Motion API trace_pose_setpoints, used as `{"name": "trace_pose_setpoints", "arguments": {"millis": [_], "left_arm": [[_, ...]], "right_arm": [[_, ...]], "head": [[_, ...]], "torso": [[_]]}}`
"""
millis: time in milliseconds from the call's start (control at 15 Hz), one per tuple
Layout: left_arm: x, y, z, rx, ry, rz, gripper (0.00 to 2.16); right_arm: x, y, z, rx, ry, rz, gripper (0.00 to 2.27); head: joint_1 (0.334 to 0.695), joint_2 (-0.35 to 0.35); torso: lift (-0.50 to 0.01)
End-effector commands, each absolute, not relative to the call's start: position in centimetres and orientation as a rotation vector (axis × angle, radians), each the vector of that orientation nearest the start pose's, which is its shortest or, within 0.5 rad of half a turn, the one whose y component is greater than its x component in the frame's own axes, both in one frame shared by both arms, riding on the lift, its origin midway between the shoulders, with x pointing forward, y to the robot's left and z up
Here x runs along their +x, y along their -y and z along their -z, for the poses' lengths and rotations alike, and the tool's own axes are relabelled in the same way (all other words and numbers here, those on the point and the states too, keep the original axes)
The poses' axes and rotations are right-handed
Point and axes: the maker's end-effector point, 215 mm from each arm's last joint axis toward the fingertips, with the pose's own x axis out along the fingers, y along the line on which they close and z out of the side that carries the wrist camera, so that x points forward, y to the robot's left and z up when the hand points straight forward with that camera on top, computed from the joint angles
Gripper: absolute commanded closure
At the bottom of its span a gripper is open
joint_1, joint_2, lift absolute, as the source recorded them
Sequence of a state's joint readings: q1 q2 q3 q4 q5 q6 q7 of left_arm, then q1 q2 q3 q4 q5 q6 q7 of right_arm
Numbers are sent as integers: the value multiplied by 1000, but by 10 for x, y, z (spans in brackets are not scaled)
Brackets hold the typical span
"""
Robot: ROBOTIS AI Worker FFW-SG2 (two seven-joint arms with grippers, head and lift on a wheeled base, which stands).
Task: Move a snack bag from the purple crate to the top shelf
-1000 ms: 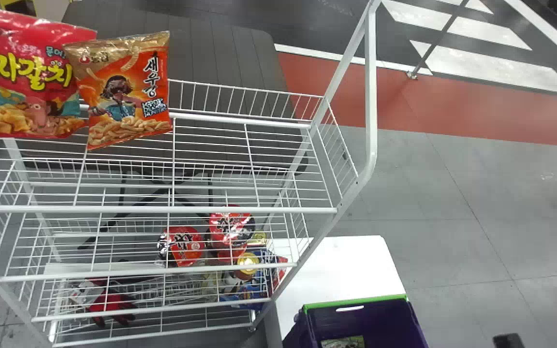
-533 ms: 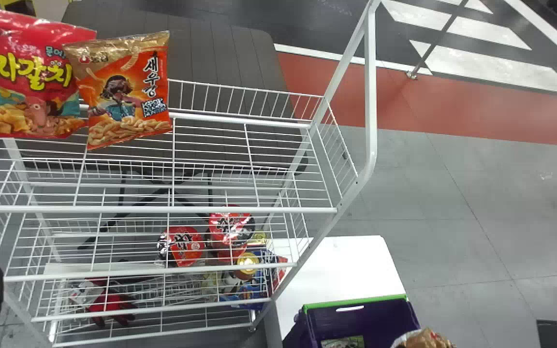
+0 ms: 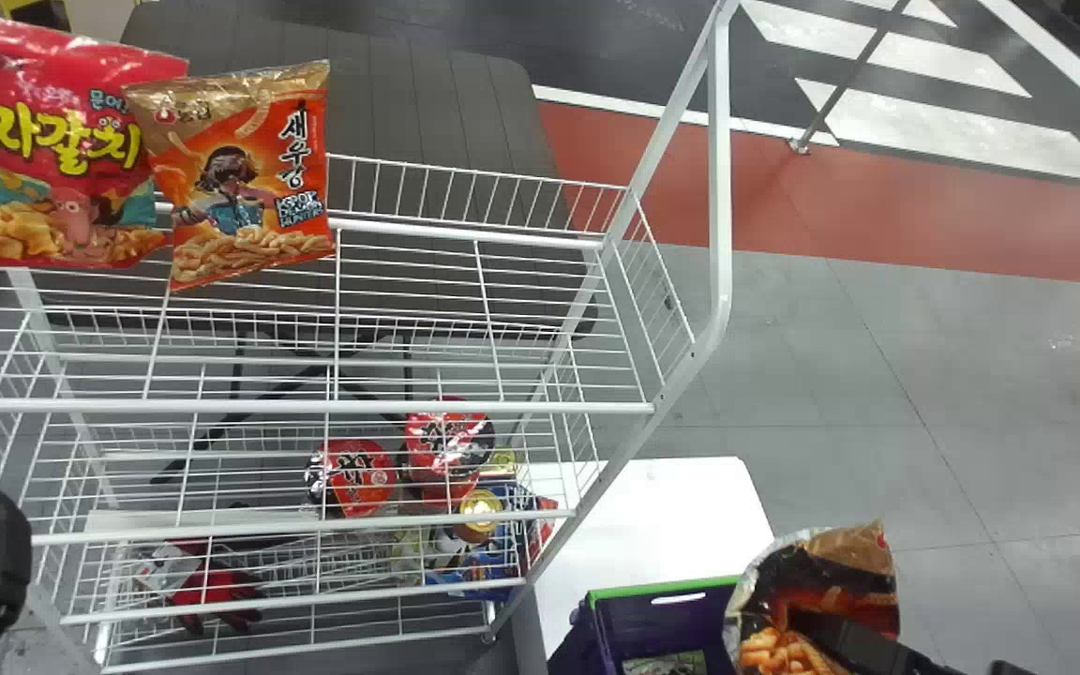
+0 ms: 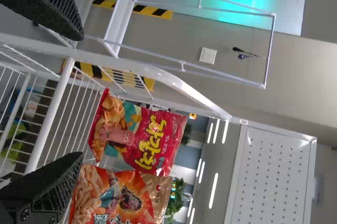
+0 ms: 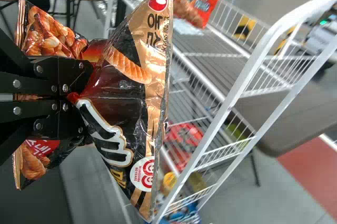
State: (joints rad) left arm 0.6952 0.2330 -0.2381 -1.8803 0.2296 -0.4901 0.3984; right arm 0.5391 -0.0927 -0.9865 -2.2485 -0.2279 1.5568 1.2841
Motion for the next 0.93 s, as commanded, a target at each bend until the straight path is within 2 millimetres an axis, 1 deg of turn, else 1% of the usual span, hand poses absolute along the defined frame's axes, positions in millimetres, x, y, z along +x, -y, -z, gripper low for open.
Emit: {"name": "trace_pose_setpoints", "arguments": {"millis": [0,67,133,200,267,400,467,533,600,667,733,800,867], "left_arm": [[344,-232,388,-199,0,-160,-2],[343,-231,388,-198,-3,-161,-2],[342,-229,387,-196,-2,-159,-2],[340,-224,387,-198,-4,-152,-2],[339,-222,386,-191,-1,-151,-2],[337,-221,385,-192,-3,-152,-2],[336,-219,385,-189,-4,-149,-2],[335,-216,384,-191,-2,-146,-2],[334,-214,384,-188,-1,-142,-2],[333,-211,385,-185,-4,-141,-2],[333,-211,383,-186,-1,-143,-2],[333,-213,381,-185,2,-148,-2],[332,-213,381,-185,2,-147,-2]], "right_arm": [[220,370,379,881,-740,-294,1885],[229,359,375,866,-720,-283,1885],[235,354,368,830,-715,-286,1885],[241,346,362,804,-711,-297,1885],[247,336,356,785,-706,-320,1885],[261,324,335,724,-674,-352,1885],[269,319,326,691,-656,-358,1885],[277,315,321,667,-646,-361,1885],[286,309,319,635,-647,-354,1885],[290,306,321,601,-660,-335,1885],[295,306,322,566,-665,-306,1885],[306,308,308,527,-630,-294,1885],[321,310,285,485,-572,-291,1885]], "head": [[695,-345],[695,-326],[695,-311],[695,-298],[695,-284],[695,-258],[695,-232],[695,-220],[695,-212],[695,-207],[695,-201],[695,-194],[695,-190]], "torso": [[-1],[-1],[-1],[-1],[-1],[-1],[-1],[-1],[-1],[-1],[-1],[-1],[-1]]}}
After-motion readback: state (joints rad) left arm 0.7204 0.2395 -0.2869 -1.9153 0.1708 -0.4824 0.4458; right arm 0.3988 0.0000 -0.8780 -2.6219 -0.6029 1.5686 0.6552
